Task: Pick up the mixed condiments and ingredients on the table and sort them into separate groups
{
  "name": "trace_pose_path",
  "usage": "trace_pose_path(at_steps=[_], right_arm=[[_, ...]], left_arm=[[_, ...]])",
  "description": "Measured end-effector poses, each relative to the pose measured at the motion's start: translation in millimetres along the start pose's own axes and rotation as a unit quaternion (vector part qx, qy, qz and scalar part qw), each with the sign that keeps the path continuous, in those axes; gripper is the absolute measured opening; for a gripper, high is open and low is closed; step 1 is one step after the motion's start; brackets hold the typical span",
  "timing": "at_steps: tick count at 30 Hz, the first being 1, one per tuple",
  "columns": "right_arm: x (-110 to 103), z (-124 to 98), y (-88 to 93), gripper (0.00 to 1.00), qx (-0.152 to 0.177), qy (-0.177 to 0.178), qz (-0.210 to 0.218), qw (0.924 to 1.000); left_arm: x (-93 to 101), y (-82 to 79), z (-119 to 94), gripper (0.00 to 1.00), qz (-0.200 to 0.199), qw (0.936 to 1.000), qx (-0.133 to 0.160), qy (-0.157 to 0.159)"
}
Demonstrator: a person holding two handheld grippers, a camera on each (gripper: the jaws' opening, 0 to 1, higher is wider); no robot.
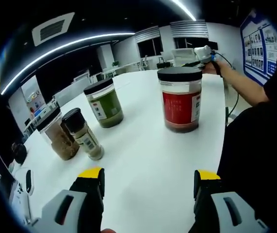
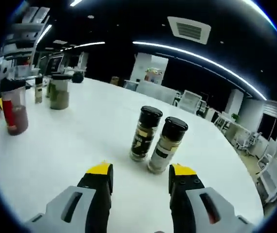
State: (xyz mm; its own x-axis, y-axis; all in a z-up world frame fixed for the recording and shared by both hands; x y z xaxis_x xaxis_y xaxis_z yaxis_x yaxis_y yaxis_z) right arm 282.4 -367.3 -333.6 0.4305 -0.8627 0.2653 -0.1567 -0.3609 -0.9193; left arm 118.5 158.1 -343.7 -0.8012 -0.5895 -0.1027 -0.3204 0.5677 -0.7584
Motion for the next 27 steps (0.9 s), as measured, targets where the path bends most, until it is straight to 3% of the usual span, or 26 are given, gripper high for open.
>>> trace_pose_path(at_steps=[1,5,9,12,19,24,27], right_arm=[[-5.5,-5.4,-3.3,0.48,0.009,-0.016,0.006,0.9998],[-13.1,-15.3,-6.4,0.49,0.017,-0.025,0.017,0.9994],[-18.5,-18.9,4.2,0.49,0.016,-0.041,0.046,0.9979],[-24.0,-22.9,9.9,0.49,0.013,-0.043,0.041,0.9981],[-35.6,-30.8,13.1,0.49,0.014,-0.063,0.018,0.9978],[-38.4,-35.7,9.7,0.49,0.025,-0.064,0.018,0.9974],[-41.2,-37.2,8.1,0.49,0.028,-0.067,0.011,0.9973]], left_arm=[[0.4,-0.1,0.2,0.76,0.0,1.0,0.001,0.002],[0.8,-0.6,1.0,0.76,0.0,1.0,0.005,0.003],[3.2,-1.1,1.0,0.76,0.011,0.9998,0.009,0.011],[2.2,-1.0,1.3,0.76,0.008,0.9998,0.012,0.012],[-8.5,-1.7,-3.3,0.76,-0.011,0.9994,0.03,-0.01],[-13.6,0.7,-3.0,0.77,-0.012,0.9993,0.026,-0.024],[-24.2,3.3,-5.2,0.77,-0.016,0.9984,0.019,-0.051]])
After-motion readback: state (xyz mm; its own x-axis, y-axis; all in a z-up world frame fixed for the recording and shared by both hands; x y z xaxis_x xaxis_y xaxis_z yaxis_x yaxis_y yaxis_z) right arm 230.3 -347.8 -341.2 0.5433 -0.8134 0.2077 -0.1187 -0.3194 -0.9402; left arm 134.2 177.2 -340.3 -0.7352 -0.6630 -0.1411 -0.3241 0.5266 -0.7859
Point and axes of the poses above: the point that each gripper's makers call its tool centre point, and the gripper's own axes: z roughly forward along the fingers, x roughly to its right, y roughly out of its underside, the point moved 10 cm from there along -z, roughly backward along the fingers, and after that the axes turned 7 degrees about y, right-handed, at the moved point
